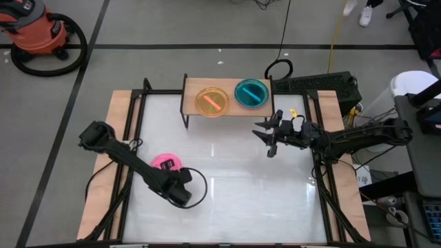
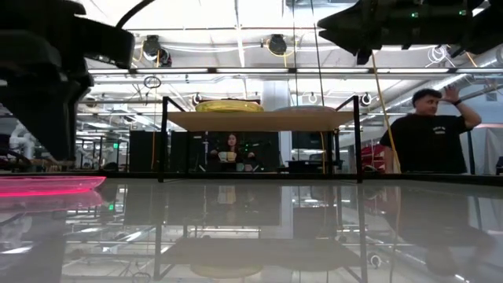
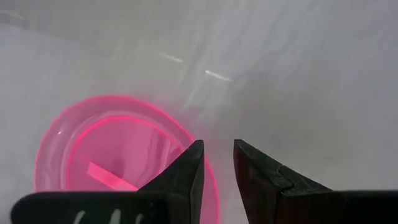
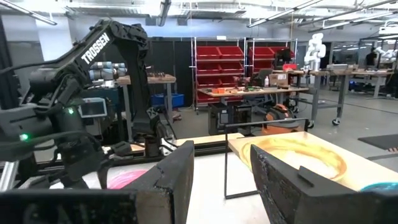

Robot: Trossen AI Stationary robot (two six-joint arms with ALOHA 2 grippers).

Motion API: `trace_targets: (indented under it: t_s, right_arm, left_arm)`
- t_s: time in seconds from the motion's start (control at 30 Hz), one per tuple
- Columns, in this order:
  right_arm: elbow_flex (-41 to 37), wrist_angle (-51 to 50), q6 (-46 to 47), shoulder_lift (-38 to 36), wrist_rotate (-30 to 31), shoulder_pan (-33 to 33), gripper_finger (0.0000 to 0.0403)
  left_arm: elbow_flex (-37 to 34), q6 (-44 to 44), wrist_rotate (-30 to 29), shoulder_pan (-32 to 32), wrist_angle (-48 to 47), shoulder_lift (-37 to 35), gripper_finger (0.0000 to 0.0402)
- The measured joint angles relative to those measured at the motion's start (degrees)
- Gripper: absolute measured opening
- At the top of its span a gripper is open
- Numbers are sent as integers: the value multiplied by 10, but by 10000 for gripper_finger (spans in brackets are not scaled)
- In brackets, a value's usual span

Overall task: Place and stack plates onto a shelf
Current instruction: Stack the pink plate on top of the orange plate on the shelf

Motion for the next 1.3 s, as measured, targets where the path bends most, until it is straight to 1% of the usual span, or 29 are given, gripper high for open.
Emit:
trace_targets:
  t_s: [0.33, 0.63, 1.03, 1.13, 1.23, 1.3]
  right_arm:
    - [0, 0, 0, 0, 0, 20, 139]
    - [0, 0, 0, 0, 1, 33, 139]
    - [0, 0, 1, 0, 1, 33, 139]
    - [0, 0, 1, 0, 1, 33, 139]
    - [0, 0, 1, 0, 1, 33, 139]
    - [0, 0, 1, 0, 2, 33, 139]
  left_arm:
    - [0, -55, 0, 13, -3, 55, 92]
    - [1, -106, 11, 16, -52, 84, 92]
    - [0, -97, 13, 16, -61, 85, 91]
    - [0, -92, 16, 16, -61, 86, 71]
    - [0, -76, 30, 16, -66, 86, 26]
    - [-2, -69, 39, 16, -70, 84, 9]
